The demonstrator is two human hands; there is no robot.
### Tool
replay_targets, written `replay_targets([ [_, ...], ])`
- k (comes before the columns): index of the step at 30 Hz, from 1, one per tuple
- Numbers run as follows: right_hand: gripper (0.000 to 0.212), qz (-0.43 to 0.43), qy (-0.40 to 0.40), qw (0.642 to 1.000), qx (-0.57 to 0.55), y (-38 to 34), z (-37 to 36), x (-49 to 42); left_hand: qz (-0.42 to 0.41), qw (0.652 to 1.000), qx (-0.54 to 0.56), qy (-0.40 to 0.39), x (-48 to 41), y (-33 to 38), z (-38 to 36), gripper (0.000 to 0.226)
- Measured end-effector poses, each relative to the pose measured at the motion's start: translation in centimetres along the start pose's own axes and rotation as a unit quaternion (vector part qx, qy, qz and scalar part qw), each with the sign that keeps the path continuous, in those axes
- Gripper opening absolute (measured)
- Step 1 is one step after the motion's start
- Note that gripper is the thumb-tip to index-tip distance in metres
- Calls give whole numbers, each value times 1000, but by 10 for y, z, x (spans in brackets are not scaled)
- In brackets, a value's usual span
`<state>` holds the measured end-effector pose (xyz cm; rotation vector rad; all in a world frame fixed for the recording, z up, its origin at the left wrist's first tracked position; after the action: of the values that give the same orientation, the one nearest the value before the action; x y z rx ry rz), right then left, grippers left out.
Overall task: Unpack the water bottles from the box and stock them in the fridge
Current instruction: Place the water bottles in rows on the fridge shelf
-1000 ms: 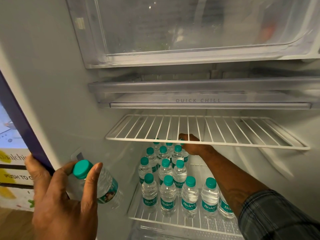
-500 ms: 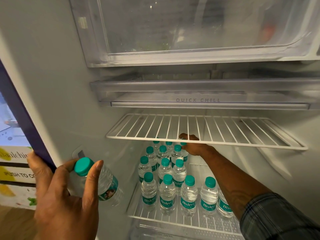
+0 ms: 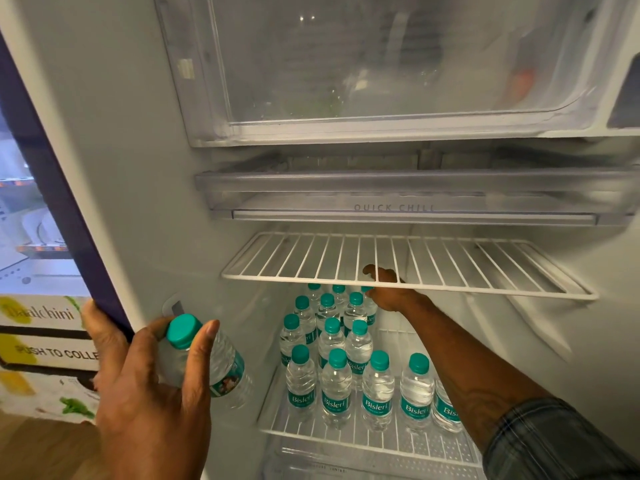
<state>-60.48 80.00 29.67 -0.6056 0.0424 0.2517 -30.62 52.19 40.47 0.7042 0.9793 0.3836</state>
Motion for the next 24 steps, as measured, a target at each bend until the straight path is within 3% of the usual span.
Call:
replay_targets([
  [6,53,-15,115,991,-67,-33,39,49,21,999,38,-28,-1,0,1,48],
  [11,49,-26,125,974,-187,-83,46,119,25,995,79,-59,0,10,8,45],
  [15,53,-10,108,961,-254,-121,24,176,29,990,106,-83,0,13,17,40],
  [18,56,50,66,939,-332,-154,6,222,27,992,93,-87,0,5,22,40],
  [21,66,111,-12,915,-389,-189,-10,261,-11,997,47,-65,5,1,30,42],
  [24,74,122,-29,914,-385,-211,-24,278,-53,997,32,-42,17,3,39,47],
])
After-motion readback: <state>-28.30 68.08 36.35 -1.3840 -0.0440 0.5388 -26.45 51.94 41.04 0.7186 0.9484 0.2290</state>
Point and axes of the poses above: each hand's wrist, its own x-axis away from the middle knuckle, its own z-axis out of the back of the hand, y = z × x, the point moved 3 cm from there along -x, towards the middle knuckle, and after that the axes turned 8 degrees about z, right-handed, at the moved point
